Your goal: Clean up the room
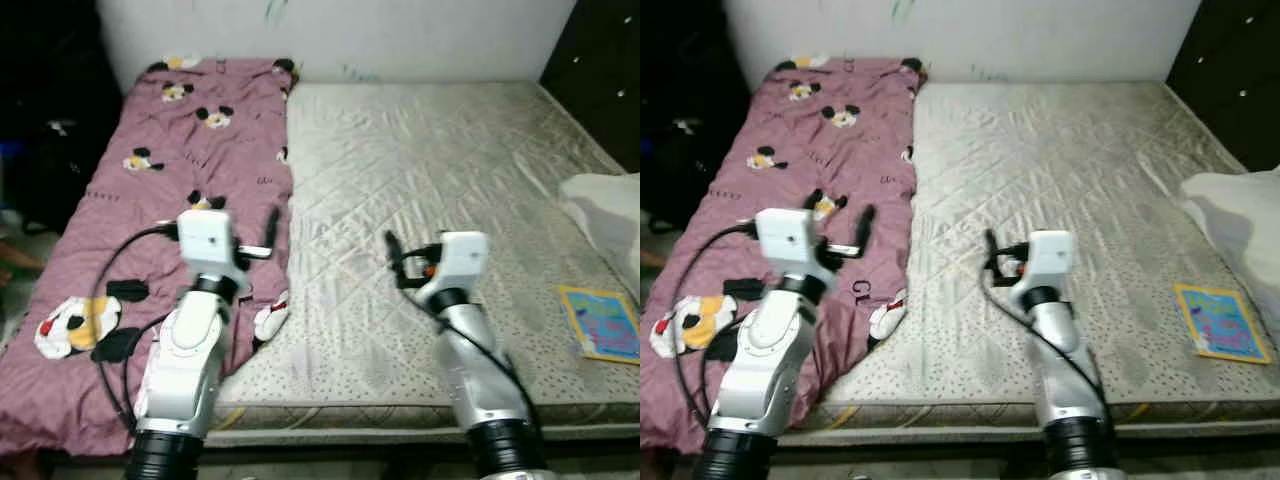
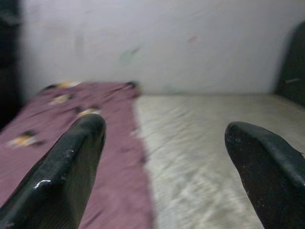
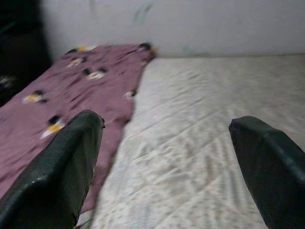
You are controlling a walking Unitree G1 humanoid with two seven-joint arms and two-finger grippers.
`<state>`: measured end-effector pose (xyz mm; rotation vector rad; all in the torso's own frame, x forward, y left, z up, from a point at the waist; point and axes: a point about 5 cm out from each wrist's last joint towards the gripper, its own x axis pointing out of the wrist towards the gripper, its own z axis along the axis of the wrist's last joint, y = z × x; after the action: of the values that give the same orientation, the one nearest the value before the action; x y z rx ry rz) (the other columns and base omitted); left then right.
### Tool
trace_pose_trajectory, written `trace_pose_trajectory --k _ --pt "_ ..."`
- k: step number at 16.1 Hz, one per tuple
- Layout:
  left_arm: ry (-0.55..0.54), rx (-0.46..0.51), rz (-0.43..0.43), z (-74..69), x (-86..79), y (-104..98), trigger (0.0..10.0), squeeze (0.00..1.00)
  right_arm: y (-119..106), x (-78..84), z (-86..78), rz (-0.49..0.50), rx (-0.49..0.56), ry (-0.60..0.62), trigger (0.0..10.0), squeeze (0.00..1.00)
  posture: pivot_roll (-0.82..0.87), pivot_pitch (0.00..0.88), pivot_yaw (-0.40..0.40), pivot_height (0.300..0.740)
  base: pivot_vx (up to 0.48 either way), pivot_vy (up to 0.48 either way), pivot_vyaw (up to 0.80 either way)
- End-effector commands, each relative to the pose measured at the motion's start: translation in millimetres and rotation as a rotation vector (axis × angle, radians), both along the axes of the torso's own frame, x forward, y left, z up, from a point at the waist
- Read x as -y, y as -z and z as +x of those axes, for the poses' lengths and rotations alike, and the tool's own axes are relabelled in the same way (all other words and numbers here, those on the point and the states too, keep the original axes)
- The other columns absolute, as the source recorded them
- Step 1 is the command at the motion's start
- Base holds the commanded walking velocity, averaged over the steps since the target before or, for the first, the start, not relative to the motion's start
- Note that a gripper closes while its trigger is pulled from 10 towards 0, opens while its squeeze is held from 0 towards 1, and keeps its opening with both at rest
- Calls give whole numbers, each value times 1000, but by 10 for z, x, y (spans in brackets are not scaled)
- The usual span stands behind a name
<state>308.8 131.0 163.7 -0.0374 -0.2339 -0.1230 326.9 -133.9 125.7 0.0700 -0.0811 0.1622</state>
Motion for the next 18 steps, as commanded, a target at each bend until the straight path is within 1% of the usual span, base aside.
trace_pose_trajectory --k 1,3,4,5,6,7,8,9,11,12,13,15,16,17,18 --pt "-35 -19 23 15 -23 38 10000 0 18 48 18 -19 -7 22 10000 0 -10 113 23 740 0 0 0" --pt "-64 -10 54 19 -52 54 10000 0 23 71 36 -25 -9 26 10000 0 -9 116 20 740 0 0 0" --pt "-76 -35 18 13 -82 90 10000 0 23 85 30 -33 -5 28 10000 0 -9 100 22 740 0 0 0" --pt "-91 -77 -51 9 -130 148 10000 0 16 84 35 -31 -5 35 10000 0 -6 87 26 740 0 0 0" --pt "-95 -80 -49 11 -137 170 10000 0 15 74 45 -28 -6 34 10000 0 -7 84 28 740 0 0 0" --pt "-83 -87 -43 7 -153 202 10000 0 -41 11 73 -19 8 16 10000 0 -8 80 29 740 0 315 0" --pt "-85 -102 -71 4 -172 205 10000 0 -97 -31 82 0 23 -10 10000 0 -11 79 28 740 0 364 0" --pt "-86 -96 -68 1 -163 202 10000 0 -99 -17 77 -23 22 -10 10000 0 -14 81 26 740 0 424 0" --pt "-78 -106 -94 -31 -139 235 10000 0 -34 42 39 -78 14 5 10000 0 -23 88 20 740 0 480 0" --pt "-71 -104 -91 -60 -116 274 10000 0 4 74 17 -84 8 19 10000 0 -22 90 12 740 0 480 0" --pt "-66 -105 -97 -77 -109 300 10000 0 49 43 -2 -89 -4 14 10000 0 -22 88 5 740 0 480 0" --pt "-72 -98 -131 -56 -112 274 10000 0 72 0 -3 -127 -8 26 10000 0 -1 77 -12 740 0 480 0" --pt "-76 -89 -134 -42 -112 251 10000 0 73 -19 11 -123 -15 21 10000 0 -1 77 -12 740 0 480 0" --pt "-78 -61 -128 -39 -118 192 10000 0 59 -68 27 -131 -12 -9 10000 0 19 78 -33 740 0 480 0" --pt "-72 -38 -149 -53 -154 148 10000 0 36 -150 55 -155 1 -44 10000 0 28 88 -39 740 0 480 0"
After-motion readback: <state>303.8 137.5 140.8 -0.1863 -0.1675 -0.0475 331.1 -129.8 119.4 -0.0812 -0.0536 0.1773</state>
